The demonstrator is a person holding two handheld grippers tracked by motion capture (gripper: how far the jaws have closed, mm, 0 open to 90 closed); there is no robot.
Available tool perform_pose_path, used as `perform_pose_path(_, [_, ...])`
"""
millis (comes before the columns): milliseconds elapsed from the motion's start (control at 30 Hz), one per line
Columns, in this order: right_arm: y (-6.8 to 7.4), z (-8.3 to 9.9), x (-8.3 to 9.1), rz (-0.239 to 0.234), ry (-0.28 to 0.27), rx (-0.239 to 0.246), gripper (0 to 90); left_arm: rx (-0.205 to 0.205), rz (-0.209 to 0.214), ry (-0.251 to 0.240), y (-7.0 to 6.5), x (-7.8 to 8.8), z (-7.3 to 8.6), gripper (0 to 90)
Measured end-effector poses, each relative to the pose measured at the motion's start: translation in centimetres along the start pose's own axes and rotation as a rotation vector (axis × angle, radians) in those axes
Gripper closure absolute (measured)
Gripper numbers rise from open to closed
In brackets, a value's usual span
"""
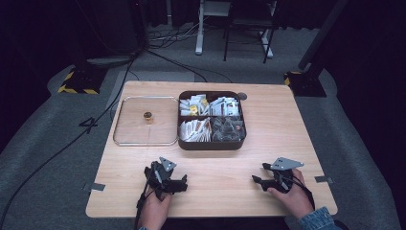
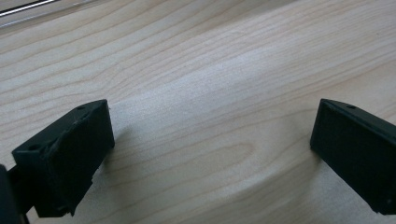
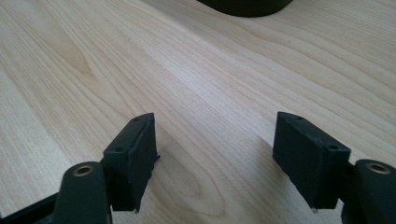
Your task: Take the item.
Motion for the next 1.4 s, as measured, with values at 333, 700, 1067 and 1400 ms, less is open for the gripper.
perform_pose_path(333, [0.0,0.0,-0.1,0.002,-0.001,0.001,30.5,-0.049,0.056,0.004,0.9,-0.3,-0.3,0.0])
perform_pose_path(700, [0.0,0.0,-0.1,0.0,-0.001,-0.001,30.4,-0.075,0.093,-0.001,1.8,-1.0,-0.8,0.0])
perform_pose_path(1067, [0.3,-1.2,-0.2,-0.008,0.035,-0.07,35.7,-0.076,0.09,0.002,1.9,-0.9,-0.8,0.0])
perform_pose_path(1400, [-0.5,-4.9,1.0,-0.09,0.028,-0.078,42.0,-0.068,0.082,0.001,1.8,-0.9,-0.8,0.0])
Point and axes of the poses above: each handheld gripper's, and its own axes: x roughly backward along the jaws, z roughly out of its underside, y roughly to its left, the point moved 4 cm from there along -x, roughly forward along the jaws, and after that the axes turned 10 degrees about -y, right-handed, at the moved point
